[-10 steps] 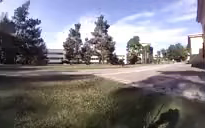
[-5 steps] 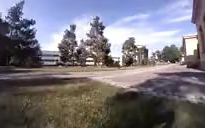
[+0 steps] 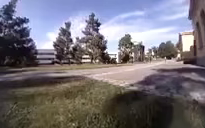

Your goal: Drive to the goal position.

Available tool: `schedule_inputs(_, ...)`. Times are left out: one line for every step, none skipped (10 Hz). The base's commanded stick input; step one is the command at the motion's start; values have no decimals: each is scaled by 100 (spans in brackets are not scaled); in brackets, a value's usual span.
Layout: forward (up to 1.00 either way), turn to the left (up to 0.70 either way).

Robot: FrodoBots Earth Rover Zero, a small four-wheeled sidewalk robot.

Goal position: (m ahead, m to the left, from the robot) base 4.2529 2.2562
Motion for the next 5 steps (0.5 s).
schedule_inputs(60,-15)
schedule_inputs(60,-15)
schedule_inputs(60,-15)
schedule_inputs(60,-15)
schedule_inputs(60,-15)
